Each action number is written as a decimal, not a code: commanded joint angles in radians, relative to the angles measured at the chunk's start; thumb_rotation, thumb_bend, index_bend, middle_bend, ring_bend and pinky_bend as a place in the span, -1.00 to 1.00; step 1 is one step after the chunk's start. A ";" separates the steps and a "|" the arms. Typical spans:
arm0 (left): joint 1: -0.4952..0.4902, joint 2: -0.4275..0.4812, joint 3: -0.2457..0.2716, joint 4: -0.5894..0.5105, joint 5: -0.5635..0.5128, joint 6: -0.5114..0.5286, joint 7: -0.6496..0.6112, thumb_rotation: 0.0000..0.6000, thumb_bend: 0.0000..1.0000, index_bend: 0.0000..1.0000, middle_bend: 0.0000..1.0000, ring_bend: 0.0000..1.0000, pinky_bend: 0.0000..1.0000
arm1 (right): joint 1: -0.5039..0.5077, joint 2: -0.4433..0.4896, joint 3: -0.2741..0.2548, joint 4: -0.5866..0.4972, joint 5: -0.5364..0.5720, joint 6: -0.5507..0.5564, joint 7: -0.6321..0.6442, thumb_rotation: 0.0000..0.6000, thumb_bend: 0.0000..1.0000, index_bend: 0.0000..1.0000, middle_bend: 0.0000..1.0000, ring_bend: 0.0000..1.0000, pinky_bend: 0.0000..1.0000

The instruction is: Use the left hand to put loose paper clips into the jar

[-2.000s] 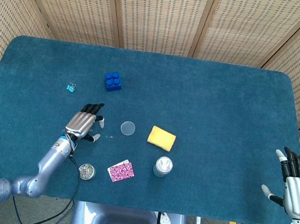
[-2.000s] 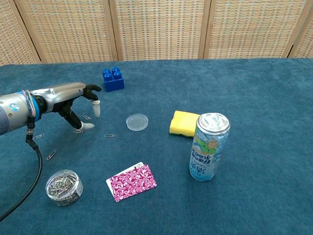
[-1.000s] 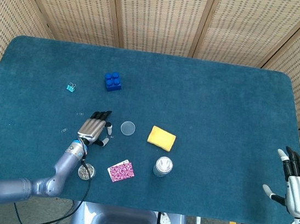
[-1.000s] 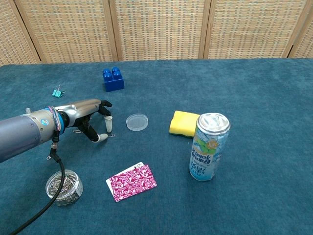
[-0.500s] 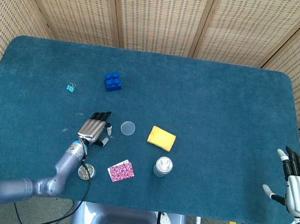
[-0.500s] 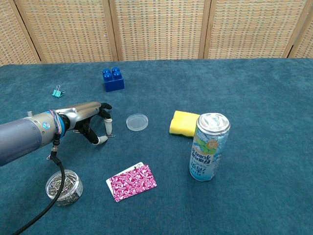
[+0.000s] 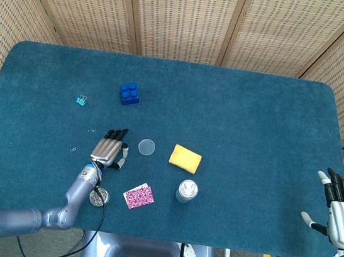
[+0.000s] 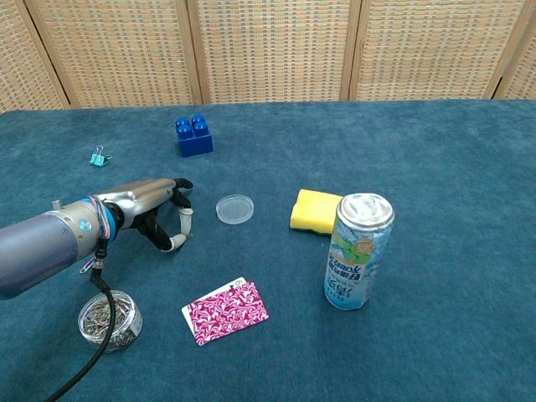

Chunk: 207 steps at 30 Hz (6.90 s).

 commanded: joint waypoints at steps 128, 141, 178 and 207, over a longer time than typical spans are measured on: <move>0.130 0.156 0.015 0.111 0.350 -0.035 -0.266 1.00 -0.32 0.05 -1.00 -1.00 -1.00 | -0.001 -0.001 -0.005 -0.015 -0.011 0.011 -0.025 1.00 -1.00 -0.87 -1.00 -1.00 -1.00; 0.110 0.098 0.020 0.173 0.342 -0.064 -0.272 1.00 -0.29 0.05 -1.00 -1.00 -1.00 | 0.000 0.001 -0.001 -0.011 -0.003 0.006 -0.015 1.00 -1.00 -0.87 -1.00 -1.00 -1.00; 0.117 0.114 0.017 0.136 0.312 -0.051 -0.233 1.00 -0.12 0.43 -1.00 -1.00 -1.00 | -0.001 0.007 -0.002 -0.014 -0.005 0.008 0.000 1.00 -1.00 -0.87 -1.00 -1.00 -1.00; 0.297 0.449 0.340 -0.267 0.891 0.243 -0.404 1.00 -0.10 0.43 -1.00 -1.00 -1.00 | -0.009 0.012 -0.008 -0.030 -0.025 0.030 -0.007 1.00 -1.00 -0.87 -1.00 -1.00 -1.00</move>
